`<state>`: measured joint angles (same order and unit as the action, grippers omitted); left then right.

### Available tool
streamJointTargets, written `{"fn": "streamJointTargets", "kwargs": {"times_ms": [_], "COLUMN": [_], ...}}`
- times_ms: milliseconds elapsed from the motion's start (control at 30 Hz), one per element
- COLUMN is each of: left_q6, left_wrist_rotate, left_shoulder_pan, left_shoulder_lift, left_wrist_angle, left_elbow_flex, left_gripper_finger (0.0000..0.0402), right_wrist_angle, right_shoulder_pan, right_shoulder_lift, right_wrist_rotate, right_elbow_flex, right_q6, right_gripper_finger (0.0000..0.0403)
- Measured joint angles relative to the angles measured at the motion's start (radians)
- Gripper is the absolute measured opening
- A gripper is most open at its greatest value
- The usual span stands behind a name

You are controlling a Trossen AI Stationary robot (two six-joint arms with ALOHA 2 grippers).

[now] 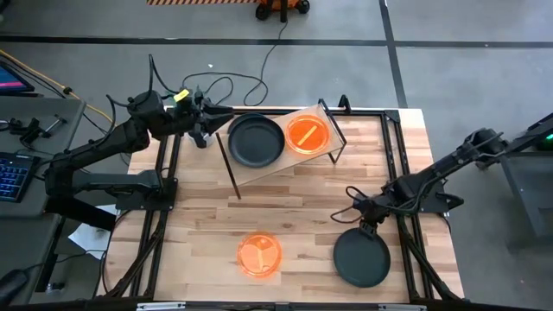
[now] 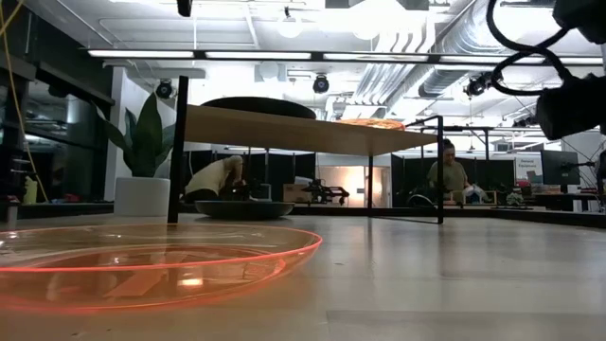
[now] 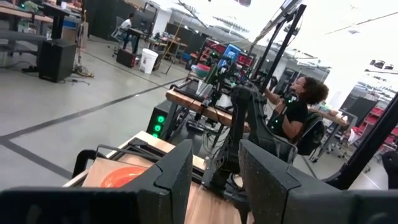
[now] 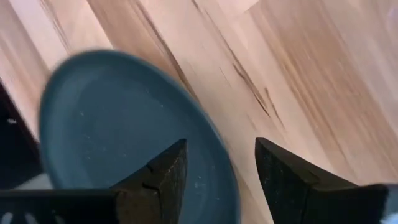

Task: Place and stack plates onto a shelf
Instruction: Stack the bottom black plate on top of the black plate on the shelf

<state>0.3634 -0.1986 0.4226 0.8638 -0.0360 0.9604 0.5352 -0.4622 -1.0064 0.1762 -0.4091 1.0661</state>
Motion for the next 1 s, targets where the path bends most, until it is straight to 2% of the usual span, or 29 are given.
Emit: {"fn": "streamJointTargets", "kwargs": {"times_ms": [433, 567, 733, 1000], "left_q6": [0.000, 0.000, -0.019, -0.026], "left_wrist_rotate": [0.000, 0.000, 0.000, 0.000], "left_shoulder_pan": [0.000, 0.000, 0.000, 0.000], "left_shoulder_lift": [0.032, 0.040, 0.040, 0.039], "left_wrist_angle": [-0.001, -0.001, 0.000, 0.005], "left_elbow_flex": [0.000, 0.000, 0.000, 0.000], "left_gripper_finger": [0.0120, 0.0120, 0.0120, 0.0120], "right_wrist_angle": [-0.038, -0.030, -0.010, -0.167], "right_shoulder_pan": [-0.031, -0.031, -0.022, 0.066], "right_shoulder_lift": [-0.172, -0.181, -0.179, -0.091], "right_wrist_rotate": [-0.009, -0.013, -0.011, 0.028], "right_elbow_flex": [-0.005, -0.006, -0.005, 0.003], "right_q6": [-0.054, -0.030, 0.045, 0.061], "right_gripper_finger": [0.0161, 0.0117, 0.0016, 0.0003]}}
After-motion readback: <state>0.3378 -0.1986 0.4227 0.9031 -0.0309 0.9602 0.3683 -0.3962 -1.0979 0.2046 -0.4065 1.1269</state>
